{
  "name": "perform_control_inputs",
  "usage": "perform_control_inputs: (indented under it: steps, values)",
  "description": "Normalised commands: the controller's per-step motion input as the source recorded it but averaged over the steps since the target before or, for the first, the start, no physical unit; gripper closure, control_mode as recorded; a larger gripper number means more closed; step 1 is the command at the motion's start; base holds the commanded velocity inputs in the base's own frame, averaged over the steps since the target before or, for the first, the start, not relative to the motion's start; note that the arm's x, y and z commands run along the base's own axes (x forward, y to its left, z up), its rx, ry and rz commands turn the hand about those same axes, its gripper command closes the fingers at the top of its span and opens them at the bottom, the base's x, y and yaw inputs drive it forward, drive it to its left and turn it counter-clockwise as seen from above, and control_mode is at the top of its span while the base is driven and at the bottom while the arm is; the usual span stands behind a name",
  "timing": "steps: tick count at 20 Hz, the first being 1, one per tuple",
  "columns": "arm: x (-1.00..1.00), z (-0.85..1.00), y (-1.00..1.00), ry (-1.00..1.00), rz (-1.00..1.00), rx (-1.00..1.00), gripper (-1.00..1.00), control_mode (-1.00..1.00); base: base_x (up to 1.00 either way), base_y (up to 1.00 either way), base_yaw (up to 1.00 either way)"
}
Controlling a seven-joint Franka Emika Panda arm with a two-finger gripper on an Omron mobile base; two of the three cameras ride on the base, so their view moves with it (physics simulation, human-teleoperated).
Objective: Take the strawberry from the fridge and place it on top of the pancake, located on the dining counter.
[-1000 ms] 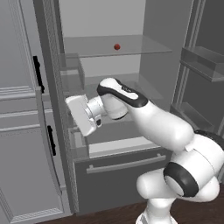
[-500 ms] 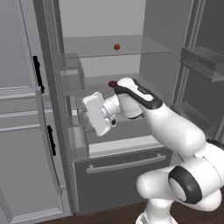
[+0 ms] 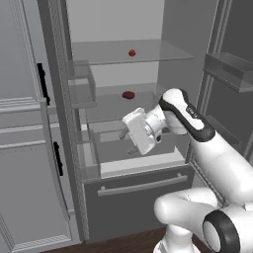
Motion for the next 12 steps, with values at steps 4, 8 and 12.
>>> perform_control_inputs:
  steps: [4, 8, 12]
  values:
    - [-0.74, 0.00, -0.50, -0.36, -0.04, -0.49, -1.00, -1.00, 0.00, 0.00, 0.00]
    - [-0.63, 0.00, -0.45, -0.32, -0.04, -0.55, -1.00, -1.00, 0.00, 0.00, 0.00]
    - [-0.50, 0.03, -0.55, -0.27, -0.03, -0.47, -1.00, -1.00, 0.00, 0.00, 0.00]
